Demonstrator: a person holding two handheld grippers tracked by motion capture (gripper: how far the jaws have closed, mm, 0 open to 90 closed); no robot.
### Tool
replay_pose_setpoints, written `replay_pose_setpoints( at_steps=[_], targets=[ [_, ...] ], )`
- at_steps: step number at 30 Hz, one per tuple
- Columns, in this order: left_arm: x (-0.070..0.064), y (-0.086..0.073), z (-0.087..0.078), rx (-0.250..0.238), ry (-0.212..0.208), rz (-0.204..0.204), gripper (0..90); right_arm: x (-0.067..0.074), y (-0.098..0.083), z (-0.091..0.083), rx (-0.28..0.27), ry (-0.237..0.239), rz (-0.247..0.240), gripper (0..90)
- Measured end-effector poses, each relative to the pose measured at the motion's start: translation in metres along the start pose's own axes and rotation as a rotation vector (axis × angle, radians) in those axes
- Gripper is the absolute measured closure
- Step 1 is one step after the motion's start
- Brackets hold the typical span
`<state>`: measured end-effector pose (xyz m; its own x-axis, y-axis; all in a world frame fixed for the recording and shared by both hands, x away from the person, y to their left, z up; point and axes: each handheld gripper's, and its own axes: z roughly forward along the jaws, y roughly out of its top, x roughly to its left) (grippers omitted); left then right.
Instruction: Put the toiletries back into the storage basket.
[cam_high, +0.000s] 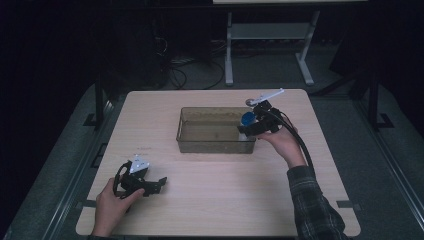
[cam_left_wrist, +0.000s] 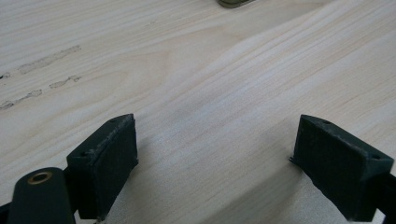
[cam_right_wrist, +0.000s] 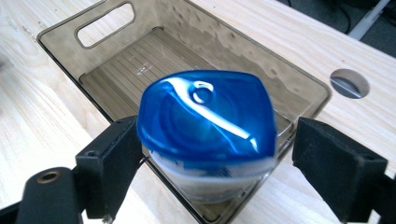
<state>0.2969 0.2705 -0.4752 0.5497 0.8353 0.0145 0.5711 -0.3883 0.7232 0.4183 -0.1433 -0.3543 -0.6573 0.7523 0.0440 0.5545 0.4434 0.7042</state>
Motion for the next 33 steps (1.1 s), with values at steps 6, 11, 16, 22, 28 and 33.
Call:
replay_pose_setpoints(
  at_steps=[6, 11, 16, 22, 28, 33],
  targets=[
    [0.0, 0.0, 0.0, 0.0, 0.0, 0.0, 12.1, -0.004, -0.007, -0.011, -0.016, -0.006, 0.01, 15.5],
    [0.0, 0.0, 0.0, 0.0, 0.0, 0.0, 12.1, -0.004, -0.012, -0.016, -0.02, -0.005, 0.012, 15.5],
    [0.0, 0.0, 0.0, -0.002, 0.0, -0.004, 12.2, -0.004, -0.021, -0.025, -0.031, -0.007, 0.013, 14.8],
    [-0.001, 0.0, 0.0, -0.003, 0.003, -0.008, 12.2, -0.005, -0.033, -0.034, -0.045, -0.008, 0.026, 14.8],
    [-0.001, 0.0, 0.0, -0.005, 0.004, -0.009, 12.2, -0.006, -0.047, -0.042, -0.053, -0.018, 0.039, 14.8],
    [0.0, 0.0, 0.0, -0.003, 0.004, -0.003, 12.2, -0.007, -0.057, -0.048, -0.067, -0.021, 0.054, 14.7]
  ],
)
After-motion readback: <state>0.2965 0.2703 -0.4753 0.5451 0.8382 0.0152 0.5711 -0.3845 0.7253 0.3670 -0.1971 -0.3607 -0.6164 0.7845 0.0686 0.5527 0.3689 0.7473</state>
